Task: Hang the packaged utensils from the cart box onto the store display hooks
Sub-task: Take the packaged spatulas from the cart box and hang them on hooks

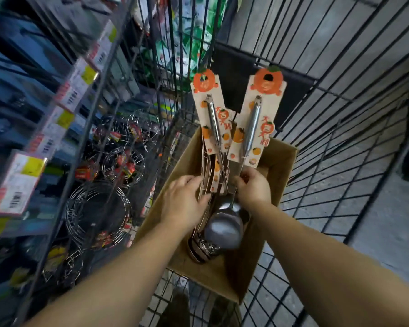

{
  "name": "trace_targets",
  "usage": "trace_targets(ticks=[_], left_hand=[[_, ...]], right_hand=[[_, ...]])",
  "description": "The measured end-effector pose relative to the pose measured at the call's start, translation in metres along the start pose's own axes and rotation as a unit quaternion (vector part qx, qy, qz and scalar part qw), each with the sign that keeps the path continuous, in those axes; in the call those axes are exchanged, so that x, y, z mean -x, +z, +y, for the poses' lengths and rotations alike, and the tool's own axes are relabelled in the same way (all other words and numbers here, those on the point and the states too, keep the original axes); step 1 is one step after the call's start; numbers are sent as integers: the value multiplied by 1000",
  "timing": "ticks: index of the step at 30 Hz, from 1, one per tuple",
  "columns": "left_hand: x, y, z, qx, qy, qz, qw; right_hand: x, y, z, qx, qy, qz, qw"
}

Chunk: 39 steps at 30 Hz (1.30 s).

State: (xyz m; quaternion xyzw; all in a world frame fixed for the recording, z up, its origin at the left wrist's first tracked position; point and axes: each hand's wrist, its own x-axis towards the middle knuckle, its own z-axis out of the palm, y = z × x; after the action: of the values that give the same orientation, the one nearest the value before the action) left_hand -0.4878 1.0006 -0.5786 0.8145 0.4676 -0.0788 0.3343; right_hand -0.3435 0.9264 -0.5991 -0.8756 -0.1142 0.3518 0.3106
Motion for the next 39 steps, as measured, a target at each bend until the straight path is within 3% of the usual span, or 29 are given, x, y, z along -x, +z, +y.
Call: trace_targets(ticks=[9, 16, 20, 25, 27, 31, 39], left_hand=[[17, -11, 27, 97, 1, -32, 995], [16, -9, 19, 110, 6, -38, 993], [17, -5, 15, 88, 0, -2, 996], [5, -12, -4, 70, -22, 48, 996], [-2, -15, -15, 71, -20, 72, 995], [-9, -15, -40, 52, -27, 79, 995], [3, -11, -60, 66, -21, 94, 993]], right_hand=[[35, -23, -49, -56, -90, -57, 993], [31, -16, -58, -65, -124, -61, 988], [26, -12, -50, -91, -126, -74, 985], [-7, -9, -6, 2, 26, 7, 1000], [-21, 0, 9, 45, 56, -26, 997], [-38, 24, 21, 46, 52, -127, 990], [-37, 30, 28, 178, -2, -119, 977]])
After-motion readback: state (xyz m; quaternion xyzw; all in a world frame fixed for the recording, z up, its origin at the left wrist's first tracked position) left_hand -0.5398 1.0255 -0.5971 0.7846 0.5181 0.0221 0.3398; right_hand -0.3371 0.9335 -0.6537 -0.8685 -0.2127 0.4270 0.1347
